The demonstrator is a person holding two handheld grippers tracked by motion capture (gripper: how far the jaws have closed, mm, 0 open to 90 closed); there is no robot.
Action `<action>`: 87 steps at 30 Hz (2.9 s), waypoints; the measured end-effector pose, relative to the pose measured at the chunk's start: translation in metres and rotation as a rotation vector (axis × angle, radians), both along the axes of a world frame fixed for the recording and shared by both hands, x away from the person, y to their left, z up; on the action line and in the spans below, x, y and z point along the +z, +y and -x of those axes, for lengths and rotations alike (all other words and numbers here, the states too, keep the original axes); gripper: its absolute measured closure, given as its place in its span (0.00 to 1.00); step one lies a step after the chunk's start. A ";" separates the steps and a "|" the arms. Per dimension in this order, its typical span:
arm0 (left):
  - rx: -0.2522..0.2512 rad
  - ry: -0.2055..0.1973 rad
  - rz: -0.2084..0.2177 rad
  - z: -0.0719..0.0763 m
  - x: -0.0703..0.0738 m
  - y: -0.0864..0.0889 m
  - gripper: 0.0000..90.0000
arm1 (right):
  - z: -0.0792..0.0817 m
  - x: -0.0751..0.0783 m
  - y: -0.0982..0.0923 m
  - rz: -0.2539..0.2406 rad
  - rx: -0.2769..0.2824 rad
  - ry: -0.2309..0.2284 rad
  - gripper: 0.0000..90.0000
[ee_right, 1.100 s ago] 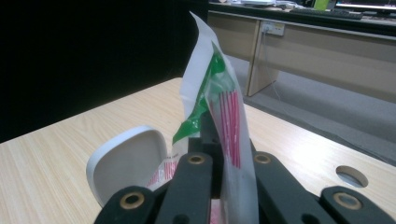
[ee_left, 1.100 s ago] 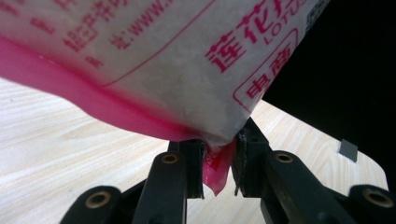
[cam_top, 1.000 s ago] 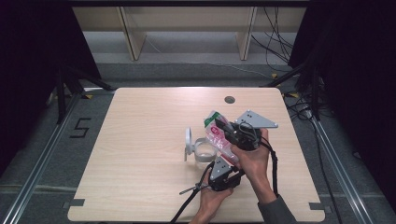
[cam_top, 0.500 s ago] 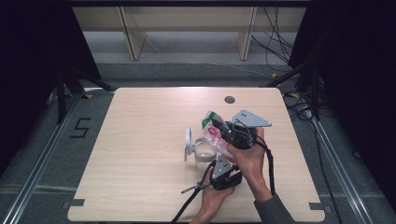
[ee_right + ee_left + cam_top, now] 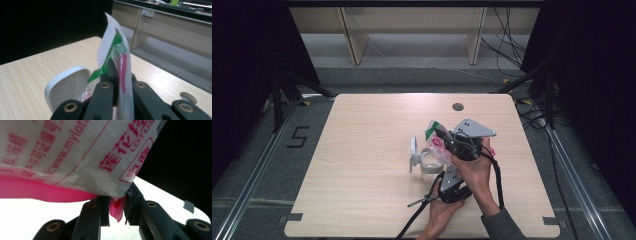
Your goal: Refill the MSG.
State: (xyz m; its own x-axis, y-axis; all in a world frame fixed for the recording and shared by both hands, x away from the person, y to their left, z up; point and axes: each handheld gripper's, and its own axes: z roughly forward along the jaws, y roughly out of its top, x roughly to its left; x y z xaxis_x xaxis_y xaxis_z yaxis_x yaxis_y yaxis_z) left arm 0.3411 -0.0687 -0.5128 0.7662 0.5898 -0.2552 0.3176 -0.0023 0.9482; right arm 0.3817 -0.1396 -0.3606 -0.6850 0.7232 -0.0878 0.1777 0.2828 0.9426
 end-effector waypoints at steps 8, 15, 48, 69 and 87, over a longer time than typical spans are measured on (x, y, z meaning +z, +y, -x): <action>0.000 -0.010 0.009 0.000 0.000 -0.003 0.85 | 0.000 -0.001 0.003 0.011 0.006 0.002 1.00; -0.004 -0.014 -0.046 -0.002 0.001 0.000 0.85 | 0.001 -0.001 0.006 0.030 0.009 0.006 1.00; 0.011 -0.005 0.004 -0.002 0.002 -0.004 0.85 | 0.000 -0.004 0.012 0.052 0.008 -0.017 1.00; 0.014 -0.001 0.009 -0.002 0.001 -0.004 0.85 | -0.001 -0.006 0.013 0.053 0.022 0.014 1.00; 0.015 -0.001 0.017 -0.001 0.001 -0.004 0.85 | -0.001 -0.005 0.013 0.050 0.029 0.016 1.00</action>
State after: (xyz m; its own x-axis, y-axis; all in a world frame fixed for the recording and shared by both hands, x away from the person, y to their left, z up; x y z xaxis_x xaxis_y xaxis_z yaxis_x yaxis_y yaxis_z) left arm 0.3422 -0.0725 -0.5121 0.7576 0.5967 -0.2648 0.3167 0.0188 0.9483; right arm 0.3826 -0.1264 -0.3659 -0.7074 0.6979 -0.1118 0.1838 0.3345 0.9243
